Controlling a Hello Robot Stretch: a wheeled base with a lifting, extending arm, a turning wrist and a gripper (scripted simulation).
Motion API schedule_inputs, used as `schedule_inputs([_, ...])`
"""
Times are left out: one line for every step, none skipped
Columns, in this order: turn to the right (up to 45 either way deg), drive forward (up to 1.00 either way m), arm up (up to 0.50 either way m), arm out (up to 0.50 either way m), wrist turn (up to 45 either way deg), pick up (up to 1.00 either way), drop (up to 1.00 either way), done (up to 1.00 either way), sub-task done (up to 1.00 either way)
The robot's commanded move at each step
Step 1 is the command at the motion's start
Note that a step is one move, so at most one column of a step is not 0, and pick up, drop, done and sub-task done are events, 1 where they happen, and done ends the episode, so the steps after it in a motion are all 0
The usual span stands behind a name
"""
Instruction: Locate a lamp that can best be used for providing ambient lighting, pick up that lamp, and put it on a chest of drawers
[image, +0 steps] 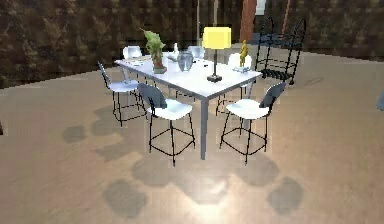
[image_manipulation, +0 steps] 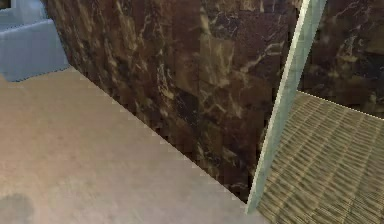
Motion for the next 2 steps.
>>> schedule_inputs([-12.0,0.00,0.00,0.00,0.0,0.00,0.00,0.00,0.00])
schedule_inputs([0.0,0.05,0.00,0.00,0.0,0.00,0.00,0.00,0.00])
